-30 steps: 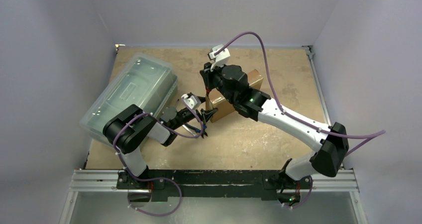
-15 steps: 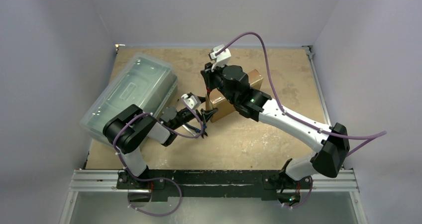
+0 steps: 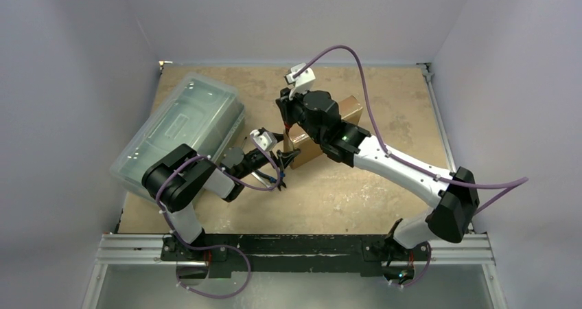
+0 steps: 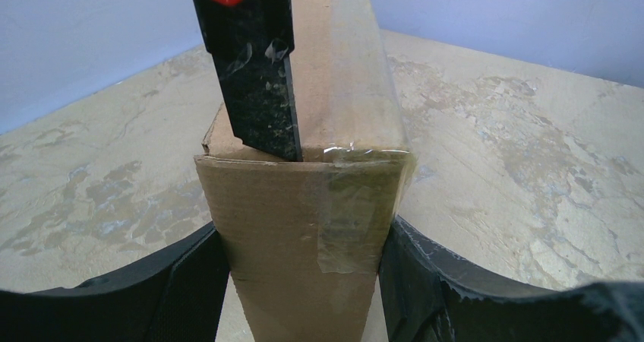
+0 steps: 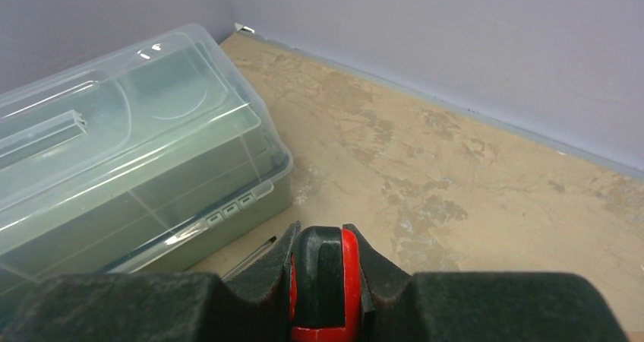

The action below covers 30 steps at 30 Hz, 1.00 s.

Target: Unpack the express box

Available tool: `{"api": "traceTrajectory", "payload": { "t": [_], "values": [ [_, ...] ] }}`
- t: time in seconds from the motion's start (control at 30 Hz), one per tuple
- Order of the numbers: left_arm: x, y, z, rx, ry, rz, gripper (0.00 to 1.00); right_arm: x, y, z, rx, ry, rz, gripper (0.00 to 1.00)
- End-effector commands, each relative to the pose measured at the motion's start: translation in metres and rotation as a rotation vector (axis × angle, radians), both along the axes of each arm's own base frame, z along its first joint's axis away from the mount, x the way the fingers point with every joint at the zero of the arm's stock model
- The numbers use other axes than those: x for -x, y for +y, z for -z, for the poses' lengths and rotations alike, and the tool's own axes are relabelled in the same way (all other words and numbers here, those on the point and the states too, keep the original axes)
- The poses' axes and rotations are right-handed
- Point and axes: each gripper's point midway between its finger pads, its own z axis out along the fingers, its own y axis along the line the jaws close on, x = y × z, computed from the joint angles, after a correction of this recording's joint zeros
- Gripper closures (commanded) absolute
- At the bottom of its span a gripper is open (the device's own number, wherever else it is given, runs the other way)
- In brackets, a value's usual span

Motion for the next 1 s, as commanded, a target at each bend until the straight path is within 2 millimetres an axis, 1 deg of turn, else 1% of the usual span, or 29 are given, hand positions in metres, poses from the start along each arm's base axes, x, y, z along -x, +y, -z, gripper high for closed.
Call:
{"api": "traceTrajectory", "payload": {
  "t": [0.0, 0.13, 0.37, 0.5, 0.7, 0.8, 0.97],
  "values": [
    [0.002, -0.004, -0.052, 0.127, -0.149, 0.02, 0.66, -0.004, -0.004, -0.01, -0.005, -0.04, 0.031, 1.0],
    [0.002, -0.003, -0.052, 0.13, -0.146, 0.015, 0.66, -0.001, -0.005, -0.008, 0.011, -0.035, 0.032, 1.0],
    [-0.005, 0.002, -0.05, 0.144, -0.118, -0.02, 0.69, 0.024, -0.003, -0.001, 0.073, -0.028, 0.061, 1.0],
    [-0.006, 0.003, -0.05, 0.144, -0.118, -0.028, 0.69, 0.038, -0.01, 0.007, 0.1, -0.017, 0.077, 1.0],
    [-0.007, 0.004, -0.049, 0.141, -0.117, -0.032, 0.7, 0.051, -0.019, 0.004, 0.084, -0.008, 0.068, 1.0],
    [-0.007, 0.004, -0.049, 0.143, -0.117, -0.031, 0.7, 0.054, -0.02, 0.016, 0.101, 0.001, 0.065, 1.0],
    [-0.009, 0.005, -0.048, 0.131, -0.121, -0.047, 0.72, 0.062, -0.019, 0.025, 0.128, 0.022, 0.11, 1.0]
  ]
}}
